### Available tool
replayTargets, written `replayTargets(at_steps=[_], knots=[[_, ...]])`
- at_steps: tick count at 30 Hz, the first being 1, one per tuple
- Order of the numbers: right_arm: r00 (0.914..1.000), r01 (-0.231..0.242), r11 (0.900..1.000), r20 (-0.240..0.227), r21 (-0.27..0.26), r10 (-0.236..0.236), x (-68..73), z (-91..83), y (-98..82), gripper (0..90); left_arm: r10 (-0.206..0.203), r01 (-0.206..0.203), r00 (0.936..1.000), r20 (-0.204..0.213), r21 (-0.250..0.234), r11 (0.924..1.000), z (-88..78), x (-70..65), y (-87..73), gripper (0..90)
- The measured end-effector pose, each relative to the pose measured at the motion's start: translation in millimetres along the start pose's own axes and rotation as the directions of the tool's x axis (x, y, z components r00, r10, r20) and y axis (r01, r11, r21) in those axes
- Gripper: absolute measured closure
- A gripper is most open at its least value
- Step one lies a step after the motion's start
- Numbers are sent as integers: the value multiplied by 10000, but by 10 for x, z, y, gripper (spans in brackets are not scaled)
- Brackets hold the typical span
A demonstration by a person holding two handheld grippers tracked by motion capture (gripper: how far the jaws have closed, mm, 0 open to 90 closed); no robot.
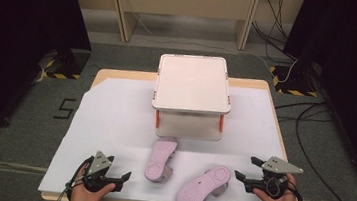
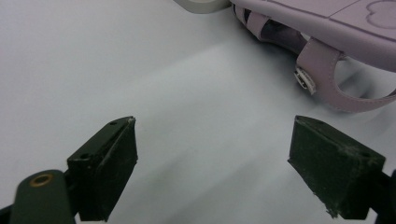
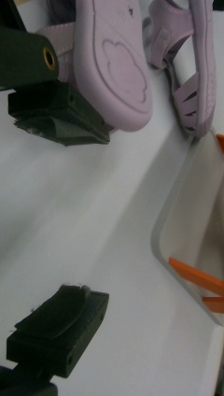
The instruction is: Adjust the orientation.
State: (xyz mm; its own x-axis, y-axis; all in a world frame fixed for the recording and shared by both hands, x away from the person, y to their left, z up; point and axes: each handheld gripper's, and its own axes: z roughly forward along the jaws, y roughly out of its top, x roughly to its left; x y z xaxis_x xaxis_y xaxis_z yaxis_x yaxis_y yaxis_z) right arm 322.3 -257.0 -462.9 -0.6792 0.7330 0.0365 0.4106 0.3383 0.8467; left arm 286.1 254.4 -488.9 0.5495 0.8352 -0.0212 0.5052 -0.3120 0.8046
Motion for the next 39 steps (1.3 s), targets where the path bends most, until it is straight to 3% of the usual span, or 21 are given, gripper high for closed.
replayTargets(at_steps=[9,15,20,23,26,29,30,31,32,33,36,39], knots=[[9972,373,9976,-622,-578,-409,107,-66,85,237,-281,282,9990,-334,36,9996,4,37,-10,147],[9859,958,9932,-1310,-657,-1038,300,-88,129,265,-279,281,9992,-276,66,9996,11,46,-16,148],[9679,1592,9836,-1829,-849,-1725,471,-92,167,278,-346,349,9992,-214,100,9993,21,52,-21,148],[9508,2023,9751,-2205,-906,-2177,568,-63,178,300,-390,392,9991,-193,105,9992,23,58,-23,148],[9351,2510,9646,-2373,-809,-2633,641,-4,173,305,-412,415,9989,-216,123,9991,23,61,-24,148],[9282,2810,9573,-2343,-674,-2889,675,30,170,301,-421,423,9989,-208,118,9990,22,62,-24,148],[9241,3017,9514,-2265,-614,-3077,691,46,170,291,-421,424,9989,-210,122,9990,23,64,-25,148],[9115,3377,9395,-2287,-584,-3418,716,83,178,282,-426,429,9989,-217,130,9990,25,65,-26,148],[9115,3377,9395,-2287,-584,-3418,716,83,178,282,-426,429,9989,-217,130,9990,25,65,-26,148],[9003,3600,9316,-2433,-494,-3608,740,122,183,267,-446,449,9988,-208,135,9989,26,66,-28,148],[8791,4067,9128,-2562,-365,-4019,771,178,194,231,-466,468,9987,-215,121,9988,29,65,-28,148],[8696,4249,9050,-2675,-228,-4150,743,213,213,226,-461,464,9987,-197,142,9988,30,66,-29,149]])
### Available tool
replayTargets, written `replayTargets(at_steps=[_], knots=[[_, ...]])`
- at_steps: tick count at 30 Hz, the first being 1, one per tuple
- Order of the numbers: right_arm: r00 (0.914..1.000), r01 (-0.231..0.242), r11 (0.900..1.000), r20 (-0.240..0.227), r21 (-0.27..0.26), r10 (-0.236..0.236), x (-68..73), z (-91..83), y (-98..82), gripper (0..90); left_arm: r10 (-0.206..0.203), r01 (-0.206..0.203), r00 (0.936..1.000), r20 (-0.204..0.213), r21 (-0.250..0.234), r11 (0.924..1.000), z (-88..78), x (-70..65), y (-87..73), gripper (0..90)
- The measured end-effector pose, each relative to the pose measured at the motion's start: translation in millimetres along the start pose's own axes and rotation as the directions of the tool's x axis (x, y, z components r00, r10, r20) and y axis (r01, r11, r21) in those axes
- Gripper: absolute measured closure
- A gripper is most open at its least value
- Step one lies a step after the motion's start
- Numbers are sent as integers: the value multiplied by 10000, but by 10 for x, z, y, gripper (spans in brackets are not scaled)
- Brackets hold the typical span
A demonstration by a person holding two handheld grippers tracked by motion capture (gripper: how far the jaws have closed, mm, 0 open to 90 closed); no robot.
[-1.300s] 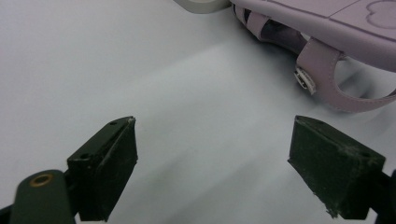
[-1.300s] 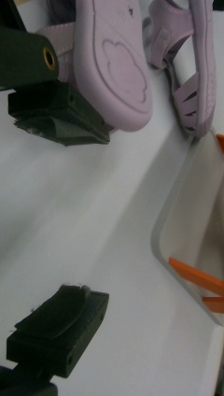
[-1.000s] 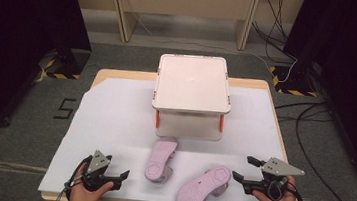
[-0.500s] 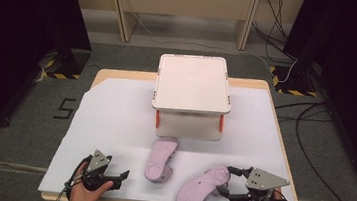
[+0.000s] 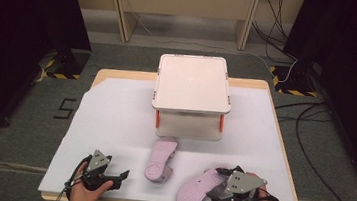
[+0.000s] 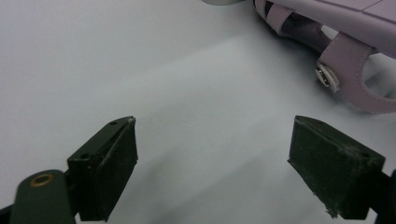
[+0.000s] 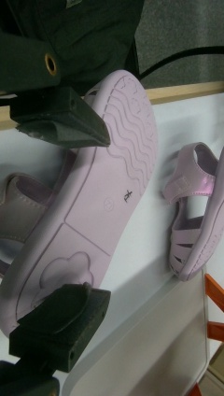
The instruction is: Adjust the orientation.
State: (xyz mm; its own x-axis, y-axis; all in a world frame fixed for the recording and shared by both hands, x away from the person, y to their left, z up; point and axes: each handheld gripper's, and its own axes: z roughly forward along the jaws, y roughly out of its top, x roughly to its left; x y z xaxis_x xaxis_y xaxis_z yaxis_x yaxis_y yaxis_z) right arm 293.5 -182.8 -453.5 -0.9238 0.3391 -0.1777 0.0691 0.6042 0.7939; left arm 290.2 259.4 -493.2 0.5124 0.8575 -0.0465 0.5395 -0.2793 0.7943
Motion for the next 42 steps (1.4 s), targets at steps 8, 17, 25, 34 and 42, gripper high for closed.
replayTargets(at_steps=[8,17,25,34,42], knots=[[9985,472,9988,-268,107,-469,-155,65,-63,218,21,-21,10000,36,93,10000,15,-5,-4,150],[9866,1627,9856,-155,454,-1622,-221,147,-7,279,12,-13,10000,61,136,9999,23,1,-9,151],[9753,2100,9743,523,808,-2146,-301,199,85,481,39,-40,9999,97,183,9998,24,-2,-9,151],[9780,1858,9780,783,952,-1934,-283,37,153,691,59,-62,9999,153,171,9998,22,0,-9,155],[9996,-53,9971,-263,756,73,-253,-174,109,771,33,-36,9999,166,176,9998,25,4,-12,155]])
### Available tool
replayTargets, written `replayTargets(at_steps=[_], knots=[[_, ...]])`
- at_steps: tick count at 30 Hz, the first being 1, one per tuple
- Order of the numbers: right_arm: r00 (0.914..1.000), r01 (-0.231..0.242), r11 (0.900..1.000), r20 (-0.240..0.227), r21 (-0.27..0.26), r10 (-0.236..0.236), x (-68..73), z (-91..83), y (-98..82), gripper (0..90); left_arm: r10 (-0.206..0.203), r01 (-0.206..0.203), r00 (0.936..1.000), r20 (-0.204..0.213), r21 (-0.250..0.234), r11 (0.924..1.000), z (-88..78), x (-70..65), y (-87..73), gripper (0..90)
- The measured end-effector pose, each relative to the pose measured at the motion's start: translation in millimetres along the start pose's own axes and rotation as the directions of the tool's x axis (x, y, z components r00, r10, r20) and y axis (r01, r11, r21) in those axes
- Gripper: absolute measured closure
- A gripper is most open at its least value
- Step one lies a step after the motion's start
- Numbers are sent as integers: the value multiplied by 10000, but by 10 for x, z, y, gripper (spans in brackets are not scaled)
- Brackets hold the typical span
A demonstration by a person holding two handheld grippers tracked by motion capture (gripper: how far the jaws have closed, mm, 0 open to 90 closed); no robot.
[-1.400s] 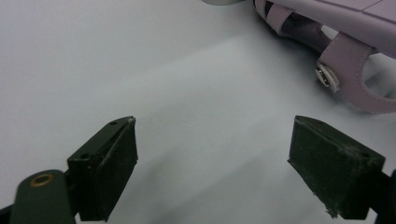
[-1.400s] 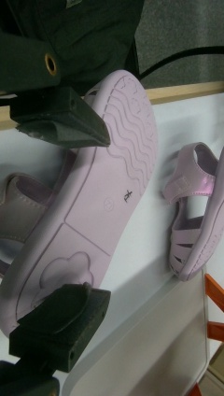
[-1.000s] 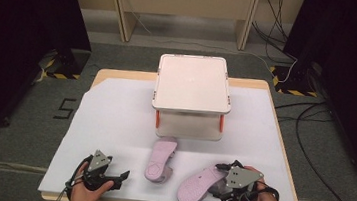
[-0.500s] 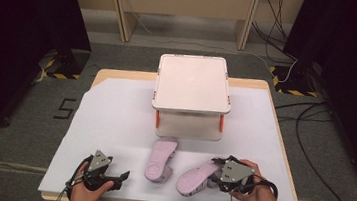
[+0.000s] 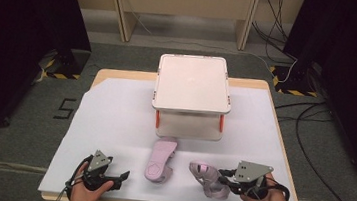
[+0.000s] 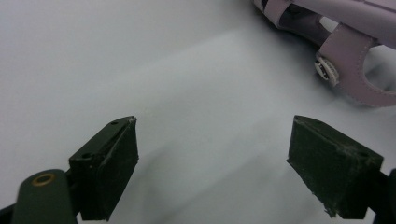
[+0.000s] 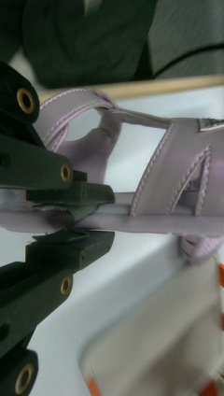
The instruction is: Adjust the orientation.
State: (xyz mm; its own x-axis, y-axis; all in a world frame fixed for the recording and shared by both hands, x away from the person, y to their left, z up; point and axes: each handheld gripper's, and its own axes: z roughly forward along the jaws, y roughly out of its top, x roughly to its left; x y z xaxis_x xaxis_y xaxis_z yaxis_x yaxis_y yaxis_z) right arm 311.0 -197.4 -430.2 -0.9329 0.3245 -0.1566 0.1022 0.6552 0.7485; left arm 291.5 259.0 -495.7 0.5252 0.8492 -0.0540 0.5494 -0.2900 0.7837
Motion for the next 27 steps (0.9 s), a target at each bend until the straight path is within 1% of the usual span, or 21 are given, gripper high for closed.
replayTargets(at_steps=[1,2,3,5,6,7,8,9,10,11,14,15,16,17,18,19,20,21,23,25,27], knots=[[9986,-449,9990,-297,-3,449,1,-6,-21,771,13,-13,10000,-7,4,10000,-3,-1,1,155],[9969,-600,9982,-517,40,601,-6,-4,-36,768,22,-22,10000,-9,-7,10000,-6,-1,1,155],[9942,-831,9965,-685,-33,827,-13,-6,-54,767,17,-17,10000,-21,-11,10000,-6,1,1,155],[9909,-1198,9928,-618,-26,1194,-40,-15,-62,769,-7,7,10000,-15,-7,10000,0,4,0,155],[9902,-1288,9917,-550,6,1287,-65,-19,-62,769,-6,6,10000,2,5,10000,2,2,0,155],[9871,-1502,9887,-562,0,1500,-87,-20,-68,769,18,-18,10000,-1,28,10000,2,1,0,155],[9871,-1502,9887,-562,0,1500,-87,-20,-68,769,18,-18,10000,-1,28,10000,2,1,0,155],[9778,-1969,9804,-734,-54,1960,-146,-14,-88,770,23,-23,10000,2,34,10000,3,-1,1,155],[9778,-1969,9804,-734,-54,1960,-146,-14,-88,770,17,-17,10000,2,36,10000,5,-1,1,155],[9717,-2159,9764,-979,10,2150,-164,-35,-81,772,16,-16,10000,-3,38,10000,5,-1,1,155],[9705,-2149,9766,-1120,-19,2133,-161,-74,-62,772,-23,23,10000,-9,16,10000,5,1,0,155],[9624,-2384,9711,-1323,60,2371,-159,-81,-69,772,14,-14,10000,-21,78,10000,8,8,-1,155],[9594,-2467,9690,-1376,145,2463,-168,-67,-85,770,20,-20,10000,-15,88,10000,10,7,-1,155],[9610,-2449,9692,-1260,252,2461,-175,-39,-105,768,-1,1,10000,-2,64,10000,12,2,-1,155],[9598,-2534,9673,-1217,114,2528,-184,-22,-119,768,29,-29,10000,8,66,10000,12,-1,0,155],[9544,-2719,9623,-1267,47,2703,-199,-5,-123,766,29,-29,10000,11,53,10000,12,-4,1,155],[9552,-2745,9616,-1140,49,2733,-211,9,-115,760,22,-22,10000,10,49,10000,13,-4,1,155],[9586,-2737,9618,-851,-103,2719,-223,35,-107,750,18,-18,10000,10,57,10000,14,-1,1,155],[9548,-2958,9549,-405,-268,2946,-236,89,-101,720,20,-20,10000,3,83,10000,17,2,0,155],[9585,-2835,9582,188,-377,2844,-272,170,-88,713,20,-21,10000,11,84,10000,17,1,-1,155],[9619,-2661,9637,590,-219,2670,-305,225,-70,715,30,-30,10000,26,65,10000,15,-1,0,155]])
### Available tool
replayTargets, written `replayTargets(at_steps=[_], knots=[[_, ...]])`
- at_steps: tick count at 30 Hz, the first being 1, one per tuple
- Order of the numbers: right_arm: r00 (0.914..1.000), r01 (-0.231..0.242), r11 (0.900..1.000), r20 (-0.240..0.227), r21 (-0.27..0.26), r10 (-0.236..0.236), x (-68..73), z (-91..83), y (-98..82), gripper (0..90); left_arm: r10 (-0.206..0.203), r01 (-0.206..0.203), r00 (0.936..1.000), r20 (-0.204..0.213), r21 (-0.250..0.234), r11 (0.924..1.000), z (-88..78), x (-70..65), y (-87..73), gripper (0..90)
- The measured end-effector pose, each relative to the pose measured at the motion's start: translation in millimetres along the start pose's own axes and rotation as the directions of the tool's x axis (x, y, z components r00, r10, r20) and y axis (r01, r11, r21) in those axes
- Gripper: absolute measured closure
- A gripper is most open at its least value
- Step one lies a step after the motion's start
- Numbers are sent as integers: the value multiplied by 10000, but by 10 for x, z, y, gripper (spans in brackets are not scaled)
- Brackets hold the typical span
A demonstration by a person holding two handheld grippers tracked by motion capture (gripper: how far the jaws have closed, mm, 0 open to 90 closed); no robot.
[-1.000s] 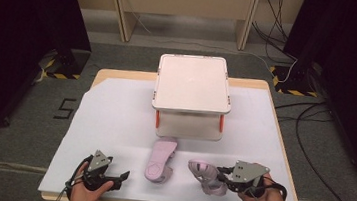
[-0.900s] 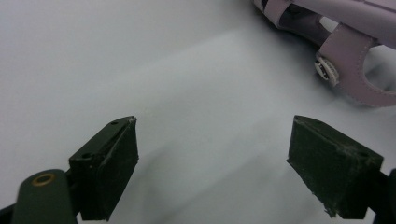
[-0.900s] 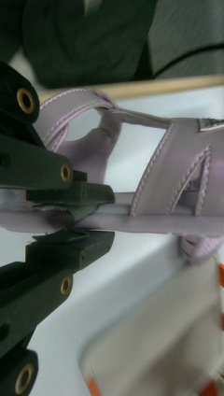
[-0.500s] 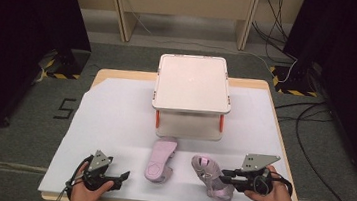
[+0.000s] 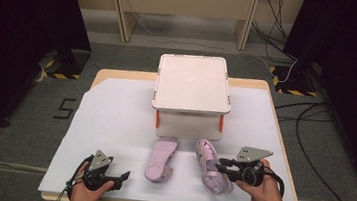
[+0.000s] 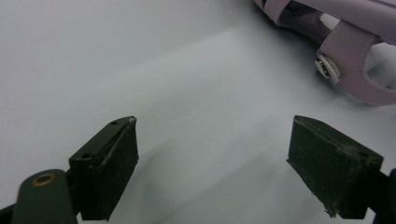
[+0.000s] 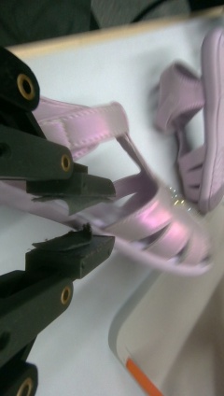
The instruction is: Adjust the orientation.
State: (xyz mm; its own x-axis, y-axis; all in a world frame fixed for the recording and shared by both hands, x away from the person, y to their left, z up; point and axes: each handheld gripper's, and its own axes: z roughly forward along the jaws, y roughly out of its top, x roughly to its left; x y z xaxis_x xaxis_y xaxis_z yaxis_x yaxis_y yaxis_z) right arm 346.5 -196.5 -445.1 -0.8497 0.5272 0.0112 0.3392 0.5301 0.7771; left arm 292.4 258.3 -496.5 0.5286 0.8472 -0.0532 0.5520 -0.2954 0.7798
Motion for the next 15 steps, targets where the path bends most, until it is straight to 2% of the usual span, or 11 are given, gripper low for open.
replayTargets(at_steps=[4,11,13,14,15], knots=[[9999,83,9993,124,370,-88,-41,65,18,728,10,-10,10000,6,4,10000,-1,1,0,155],[9997,-139,9990,213,434,130,-29,8,-1,738,12,-12,10000,22,-35,10000,-10,-1,3,155],[9985,-441,9980,332,451,426,-72,-1,-33,740,18,-18,10000,12,-47,10000,-11,-1,3,155],[9957,-871,9950,358,495,854,-131,-19,-78,740,38,-38,10000,23,-70,10000,-14,-1,5,155],[9940,-1048,9931,380,528,1028,-162,-36,-102,739,79,-79,10000,23,-36,10000,-19,1,6,155]])
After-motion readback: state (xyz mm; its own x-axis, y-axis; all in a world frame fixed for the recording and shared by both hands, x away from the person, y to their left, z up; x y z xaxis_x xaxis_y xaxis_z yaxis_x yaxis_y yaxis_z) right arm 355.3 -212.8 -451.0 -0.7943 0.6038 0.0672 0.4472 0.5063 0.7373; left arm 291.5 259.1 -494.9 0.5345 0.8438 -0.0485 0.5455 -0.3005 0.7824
